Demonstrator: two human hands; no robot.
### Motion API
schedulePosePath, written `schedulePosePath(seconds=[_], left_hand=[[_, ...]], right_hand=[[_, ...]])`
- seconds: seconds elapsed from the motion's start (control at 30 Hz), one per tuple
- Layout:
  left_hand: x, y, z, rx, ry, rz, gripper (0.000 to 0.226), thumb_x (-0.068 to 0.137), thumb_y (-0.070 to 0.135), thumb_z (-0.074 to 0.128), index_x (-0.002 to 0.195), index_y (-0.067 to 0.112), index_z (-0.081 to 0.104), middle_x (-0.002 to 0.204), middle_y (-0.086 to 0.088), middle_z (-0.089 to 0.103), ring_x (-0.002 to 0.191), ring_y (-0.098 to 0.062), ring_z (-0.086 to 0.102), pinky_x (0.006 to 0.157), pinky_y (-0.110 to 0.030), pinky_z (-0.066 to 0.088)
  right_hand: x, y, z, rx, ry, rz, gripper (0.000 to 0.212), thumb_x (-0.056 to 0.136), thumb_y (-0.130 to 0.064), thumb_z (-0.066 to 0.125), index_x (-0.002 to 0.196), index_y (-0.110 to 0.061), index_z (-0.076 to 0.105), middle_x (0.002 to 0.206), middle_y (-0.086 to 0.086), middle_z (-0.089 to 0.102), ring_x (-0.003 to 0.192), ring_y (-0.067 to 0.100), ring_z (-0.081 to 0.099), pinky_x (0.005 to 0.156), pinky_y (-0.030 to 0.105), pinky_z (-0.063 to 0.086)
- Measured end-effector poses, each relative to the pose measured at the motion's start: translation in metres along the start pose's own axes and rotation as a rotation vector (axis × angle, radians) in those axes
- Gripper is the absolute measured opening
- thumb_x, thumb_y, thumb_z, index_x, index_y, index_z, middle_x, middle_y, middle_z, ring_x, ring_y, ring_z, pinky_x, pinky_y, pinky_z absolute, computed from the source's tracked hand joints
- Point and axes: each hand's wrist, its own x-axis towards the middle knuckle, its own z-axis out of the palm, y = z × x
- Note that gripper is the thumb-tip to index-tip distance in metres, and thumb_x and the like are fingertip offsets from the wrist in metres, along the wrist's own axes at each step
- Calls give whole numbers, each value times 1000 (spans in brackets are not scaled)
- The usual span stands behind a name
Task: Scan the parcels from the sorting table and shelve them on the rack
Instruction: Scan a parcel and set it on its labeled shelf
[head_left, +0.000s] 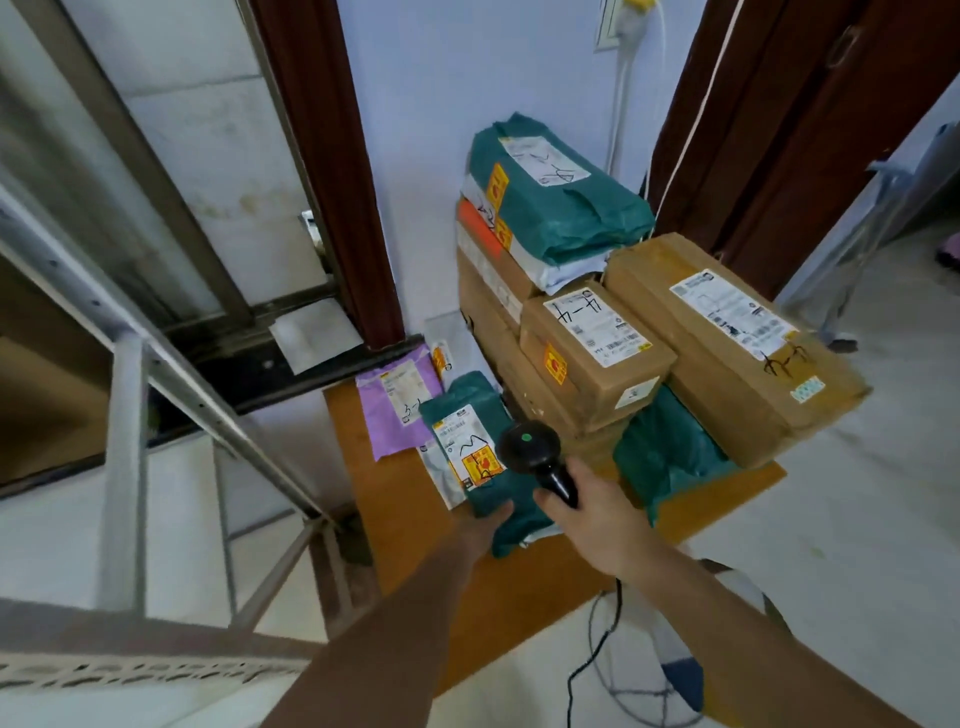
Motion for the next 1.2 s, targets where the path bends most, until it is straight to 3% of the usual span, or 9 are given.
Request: schedulePosePath(seconds=[0.1,0.17,0.23,0.53,0.7,0.83,0.97,1.07,1.2], left_hand=[[2,-1,4,-103,55,-43,52,84,35,89,124,15,63,130,-20,71,113,-39,72,102,-58,57],[-31,21,5,-171,59,-29,37,94,21,80,126,13,63,125,-17,74,108,-36,74,90,-49,63],[-34,23,3,-217,20,-54,35,96,20,79,127,13,64,122,-13,76,106,-33,75,81,-43,64],[-74,48,-37,-299,-28,21,53,85,5,85,130,12,58,124,-14,74,112,-36,73,99,-53,60],[-127,94,-72,-228,-94,202,40,91,-1,76,127,11,62,109,-9,79,99,-28,77,78,-36,62],[-180,127,-95,-306,-81,403,41,90,-19,54,118,10,59,85,-5,82,78,-26,77,68,-37,62],[-218,153,-116,-413,-51,543,48,90,-8,55,134,9,57,94,-19,77,75,-32,76,60,-37,61],[-248,164,-126,-449,-61,590,48,97,4,65,143,13,53,120,-25,71,105,-42,74,81,-48,63],[-281,160,-141,-331,-119,659,34,97,16,75,126,8,60,112,-17,75,87,-20,80,65,-32,63]], right_hand=[[10,1,-3,27,-29,56,22,95,-23,61,112,-29,48,85,-6,60,73,6,60,55,17,41],[15,4,-5,18,-37,75,26,94,-21,63,111,-29,45,88,-7,59,75,3,59,55,14,39],[17,6,-7,13,-33,84,25,93,-20,63,109,-28,45,87,-8,58,75,1,58,55,12,37],[-3,-26,-13,189,26,27,7,92,-19,64,94,-18,57,71,-1,55,63,10,55,57,20,41],[-29,-85,-10,212,152,-113,6,94,-20,62,89,-17,58,68,-2,56,56,4,50,49,12,36],[-54,-144,-10,218,197,-193,3,92,-30,61,90,-30,59,77,-2,68,70,14,67,65,32,54],[-90,-191,-4,309,202,-240,4,92,-24,60,89,-27,61,69,0,69,57,15,68,65,38,59],[-118,-213,4,272,278,-273,17,80,-42,58,94,-33,61,67,-4,65,66,22,69,68,42,58],[-152,-225,13,272,364,-290,32,71,-50,53,96,-31,59,77,-3,66,77,29,70,70,41,58]])
